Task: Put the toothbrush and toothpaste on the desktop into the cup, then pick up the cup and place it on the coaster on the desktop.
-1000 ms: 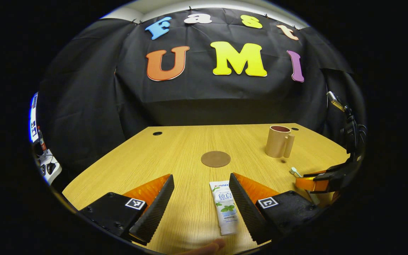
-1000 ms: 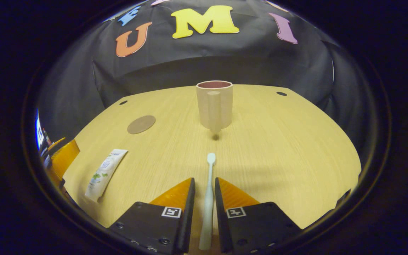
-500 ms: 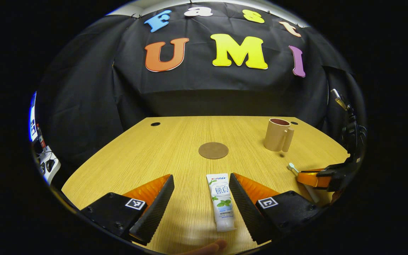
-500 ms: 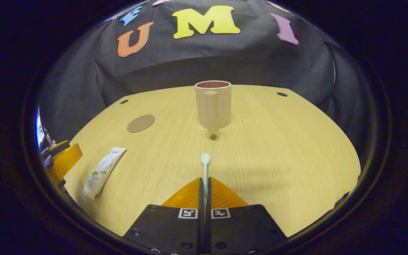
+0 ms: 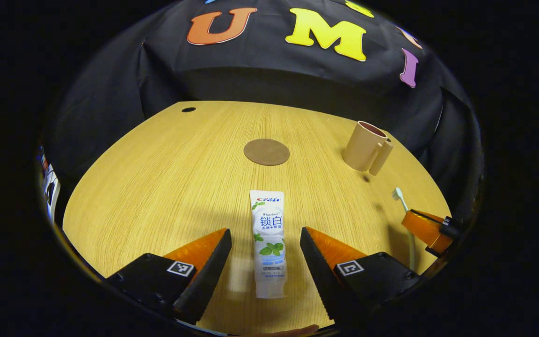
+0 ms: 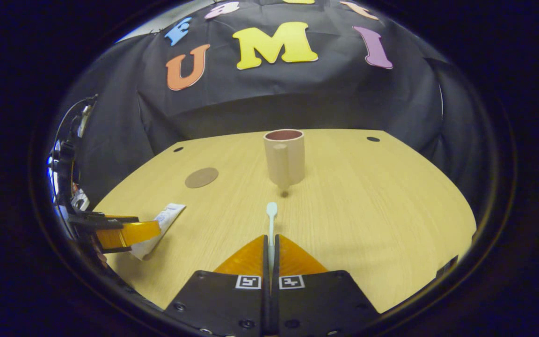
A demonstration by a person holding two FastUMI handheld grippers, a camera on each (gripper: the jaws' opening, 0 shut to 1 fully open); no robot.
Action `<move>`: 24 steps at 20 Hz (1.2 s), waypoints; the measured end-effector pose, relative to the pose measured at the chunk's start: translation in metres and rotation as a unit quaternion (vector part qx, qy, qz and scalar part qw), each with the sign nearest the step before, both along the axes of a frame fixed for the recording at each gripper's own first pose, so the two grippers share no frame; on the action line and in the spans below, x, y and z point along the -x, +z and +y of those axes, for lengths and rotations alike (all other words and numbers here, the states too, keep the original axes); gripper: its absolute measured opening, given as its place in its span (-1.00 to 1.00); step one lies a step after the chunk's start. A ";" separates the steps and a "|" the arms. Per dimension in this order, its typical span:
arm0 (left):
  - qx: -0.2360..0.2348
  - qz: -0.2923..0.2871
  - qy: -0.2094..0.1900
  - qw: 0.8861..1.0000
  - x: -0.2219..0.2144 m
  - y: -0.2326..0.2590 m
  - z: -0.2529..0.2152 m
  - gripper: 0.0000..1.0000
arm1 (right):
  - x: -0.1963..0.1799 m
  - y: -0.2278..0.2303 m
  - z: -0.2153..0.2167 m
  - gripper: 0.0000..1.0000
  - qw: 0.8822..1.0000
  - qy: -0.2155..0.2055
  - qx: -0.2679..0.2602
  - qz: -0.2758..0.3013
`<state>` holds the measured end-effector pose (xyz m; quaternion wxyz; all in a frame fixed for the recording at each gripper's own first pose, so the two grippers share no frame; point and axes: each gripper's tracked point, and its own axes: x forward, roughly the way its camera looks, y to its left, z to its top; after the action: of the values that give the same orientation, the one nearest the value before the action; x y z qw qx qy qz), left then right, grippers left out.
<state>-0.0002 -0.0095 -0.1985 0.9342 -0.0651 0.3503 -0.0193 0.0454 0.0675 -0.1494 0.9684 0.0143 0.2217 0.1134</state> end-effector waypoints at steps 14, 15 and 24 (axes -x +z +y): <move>-0.019 0.042 -0.010 0.999 0.004 -0.016 -0.004 0.34 | 0.013 0.043 -0.014 -1.00 0.998 -0.001 -0.017 -0.055; -0.026 0.040 -0.017 0.999 0.004 -0.016 -0.005 0.31 | 0.009 0.045 -0.016 -1.00 0.998 -0.004 -0.018 -0.057; -0.002 -0.015 -0.032 0.999 0.000 -0.009 -0.005 -0.21 | -0.029 0.114 -0.007 -1.00 0.992 0.008 -0.026 -0.120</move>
<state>-0.0001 -0.0141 -0.2078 0.9384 -0.0516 0.3380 -0.0489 0.0746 0.0602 -0.0358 0.9865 0.0237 0.1006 0.1273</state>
